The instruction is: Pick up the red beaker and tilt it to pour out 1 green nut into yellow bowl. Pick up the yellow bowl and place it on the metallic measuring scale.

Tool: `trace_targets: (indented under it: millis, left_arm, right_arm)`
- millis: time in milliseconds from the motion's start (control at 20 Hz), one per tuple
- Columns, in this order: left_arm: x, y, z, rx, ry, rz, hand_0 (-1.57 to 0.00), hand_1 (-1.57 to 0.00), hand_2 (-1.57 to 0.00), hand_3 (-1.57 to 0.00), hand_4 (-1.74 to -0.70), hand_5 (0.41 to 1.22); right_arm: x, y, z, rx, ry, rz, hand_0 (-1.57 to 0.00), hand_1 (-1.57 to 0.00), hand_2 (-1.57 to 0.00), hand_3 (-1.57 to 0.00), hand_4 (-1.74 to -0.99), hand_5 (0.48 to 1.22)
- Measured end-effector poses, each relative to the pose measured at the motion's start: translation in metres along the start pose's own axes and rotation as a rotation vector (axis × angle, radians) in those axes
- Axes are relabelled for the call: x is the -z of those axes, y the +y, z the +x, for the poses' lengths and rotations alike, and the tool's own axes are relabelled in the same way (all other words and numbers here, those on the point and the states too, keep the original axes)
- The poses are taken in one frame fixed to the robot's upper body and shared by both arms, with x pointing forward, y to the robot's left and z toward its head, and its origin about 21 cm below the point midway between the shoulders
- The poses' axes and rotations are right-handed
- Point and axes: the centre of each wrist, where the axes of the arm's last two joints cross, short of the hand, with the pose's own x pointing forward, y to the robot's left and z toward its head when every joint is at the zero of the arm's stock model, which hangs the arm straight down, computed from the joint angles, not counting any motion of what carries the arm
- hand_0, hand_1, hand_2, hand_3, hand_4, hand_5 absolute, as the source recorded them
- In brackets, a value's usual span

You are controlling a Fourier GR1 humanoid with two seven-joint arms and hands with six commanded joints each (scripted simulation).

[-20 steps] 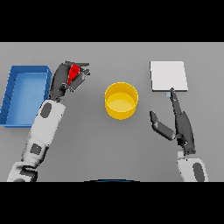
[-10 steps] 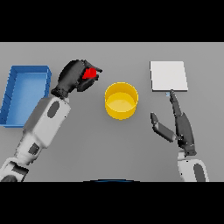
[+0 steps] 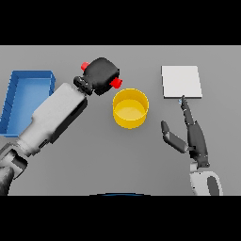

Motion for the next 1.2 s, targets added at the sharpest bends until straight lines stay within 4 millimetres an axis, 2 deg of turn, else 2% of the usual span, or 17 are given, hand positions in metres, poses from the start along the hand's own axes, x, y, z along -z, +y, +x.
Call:
trace_targets:
  millis: [100,250,400,450,650,950,1200]
  left_arm:
    - [0.01,0.006,0.009,0.103,-0.003,-0.06,-1.57,-1.57,-1.57,-1.57,-1.64,1.215]
    - [0.018,0.014,0.019,0.253,-0.029,-0.125,-1.57,-1.57,-1.57,-1.57,-1.68,1.218]
    - [0.024,0.017,0.021,0.407,-0.024,-0.175,-1.57,-1.57,-1.57,-1.57,-1.71,1.219]
    - [0.028,0.015,0.026,0.452,-0.026,-0.188,-1.57,-1.57,-1.57,-1.57,-1.72,1.22]
    - [0.033,0.022,0.033,0.571,-0.031,-0.199,-1.57,-1.57,-1.57,-1.57,-1.73,1.22]
    - [0.035,0.007,0.047,0.726,-0.056,-0.172,-1.57,-1.57,-1.57,-1.57,-1.74,1.221]
    - [0.044,0.017,0.063,0.904,-0.099,-0.185,-1.57,-1.57,-1.57,-1.57,-1.73,1.221]
  right_arm:
    - [-0.002,-0.006,0.002,0.007,0.001,0.0,0.0,0.0,0.0,0.0,-1.057,0.674]
    - [0.001,-0.003,0.003,0.012,0.016,0.014,0.0,0.0,0.0,0.0,-1.067,0.684]
    - [0.0,-0.004,0.004,0.01,0.012,0.024,0.0,0.0,0.0,0.0,-1.064,0.69]
    - [0.001,0.002,0.006,0.023,0.02,0.029,0.0,0.0,0.0,0.0,-1.063,0.694]
    - [-0.001,0.0,0.002,0.014,0.014,0.028,0.0,0.0,0.0,0.0,-1.06,0.696]
    - [-0.001,0.001,0.002,0.028,-0.01,0.014,0.0,0.0,0.0,0.0,-1.065,0.684]
    - [0.0,0.002,0.0,-0.002,-0.009,0.001,0.0,0.0,0.0,0.0,-1.073,0.675]
